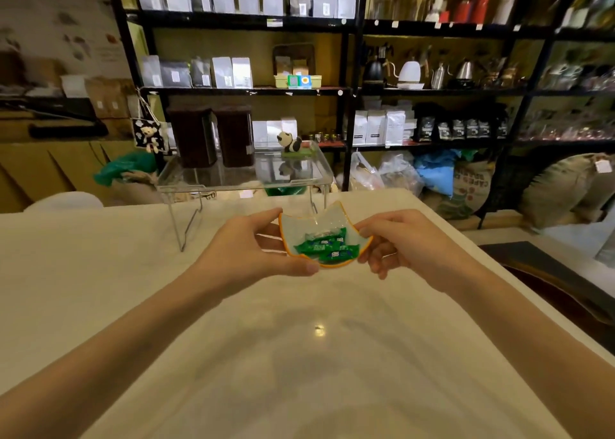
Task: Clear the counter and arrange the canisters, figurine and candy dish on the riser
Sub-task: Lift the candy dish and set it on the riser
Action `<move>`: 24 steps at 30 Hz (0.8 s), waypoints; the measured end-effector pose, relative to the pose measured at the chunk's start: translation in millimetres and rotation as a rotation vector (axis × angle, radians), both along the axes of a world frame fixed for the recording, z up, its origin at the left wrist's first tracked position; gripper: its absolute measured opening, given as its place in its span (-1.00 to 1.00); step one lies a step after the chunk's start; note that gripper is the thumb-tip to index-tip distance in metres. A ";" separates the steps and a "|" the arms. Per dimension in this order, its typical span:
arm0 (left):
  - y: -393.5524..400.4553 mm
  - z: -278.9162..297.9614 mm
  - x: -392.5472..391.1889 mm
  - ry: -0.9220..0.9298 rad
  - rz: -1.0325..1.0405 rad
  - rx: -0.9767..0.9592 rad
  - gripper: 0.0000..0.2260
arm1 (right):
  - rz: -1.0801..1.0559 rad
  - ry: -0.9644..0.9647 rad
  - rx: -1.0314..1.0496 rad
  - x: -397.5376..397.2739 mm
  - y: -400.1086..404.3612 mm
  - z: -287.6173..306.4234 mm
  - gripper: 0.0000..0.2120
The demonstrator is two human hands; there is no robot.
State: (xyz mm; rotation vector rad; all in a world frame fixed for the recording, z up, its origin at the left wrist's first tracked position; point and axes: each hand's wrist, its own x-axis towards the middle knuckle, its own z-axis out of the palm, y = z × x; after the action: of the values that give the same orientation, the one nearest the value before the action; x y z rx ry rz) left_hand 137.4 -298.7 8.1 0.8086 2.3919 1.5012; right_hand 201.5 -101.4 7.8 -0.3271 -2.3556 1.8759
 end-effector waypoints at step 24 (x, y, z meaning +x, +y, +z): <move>68.2 37.4 -205.9 -0.079 0.002 0.151 -0.60 | -0.152 -0.038 0.335 -207.8 51.7 50.3 -0.74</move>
State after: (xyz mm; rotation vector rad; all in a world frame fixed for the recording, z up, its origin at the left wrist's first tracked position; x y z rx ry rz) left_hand -68.5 -230.5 45.5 0.7623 2.2454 1.6983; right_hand -6.3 -49.7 58.1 -0.4917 -2.5315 1.3912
